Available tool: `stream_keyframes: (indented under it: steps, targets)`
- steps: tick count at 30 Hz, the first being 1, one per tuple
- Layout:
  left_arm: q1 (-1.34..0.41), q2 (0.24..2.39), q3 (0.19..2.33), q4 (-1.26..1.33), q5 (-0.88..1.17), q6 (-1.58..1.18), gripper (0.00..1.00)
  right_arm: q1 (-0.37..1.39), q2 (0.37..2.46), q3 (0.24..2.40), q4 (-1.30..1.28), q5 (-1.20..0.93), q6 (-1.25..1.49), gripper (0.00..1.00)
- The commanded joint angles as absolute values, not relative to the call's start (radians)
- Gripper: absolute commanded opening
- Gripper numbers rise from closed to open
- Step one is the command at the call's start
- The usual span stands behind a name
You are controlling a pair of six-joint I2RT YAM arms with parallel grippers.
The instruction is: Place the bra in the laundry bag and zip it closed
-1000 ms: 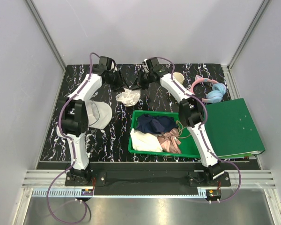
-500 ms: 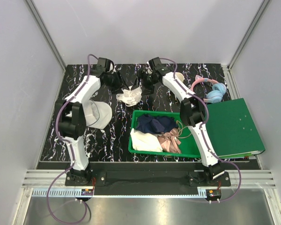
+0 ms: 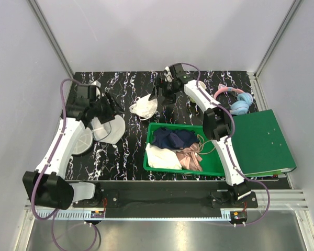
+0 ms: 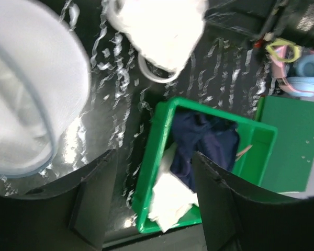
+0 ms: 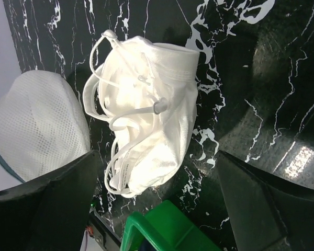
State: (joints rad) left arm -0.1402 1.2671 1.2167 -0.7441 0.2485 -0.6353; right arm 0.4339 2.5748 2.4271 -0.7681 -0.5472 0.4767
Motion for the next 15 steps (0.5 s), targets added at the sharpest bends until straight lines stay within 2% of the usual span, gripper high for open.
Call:
stream_keyframes:
  steps: [1,8,10,15]
  targets:
    - [-0.106,1.174,1.112,-0.796,0.183,-0.624,0.65,0.46,2.572,2.415,-0.687,-0.589,0.439,1.0]
    - [-0.048,1.138,1.068,-0.808,0.161,-0.586,0.7,0.486,2.603,2.39,-0.578,-0.589,0.486,1.0]
    - [-0.038,1.179,1.066,-0.801,0.152,-0.566,0.74,0.489,2.634,2.411,-0.568,-0.577,0.521,1.0]
    - [-0.032,1.305,1.097,-0.755,0.167,-0.494,0.75,0.495,2.678,2.434,-0.566,-0.509,0.566,0.99]
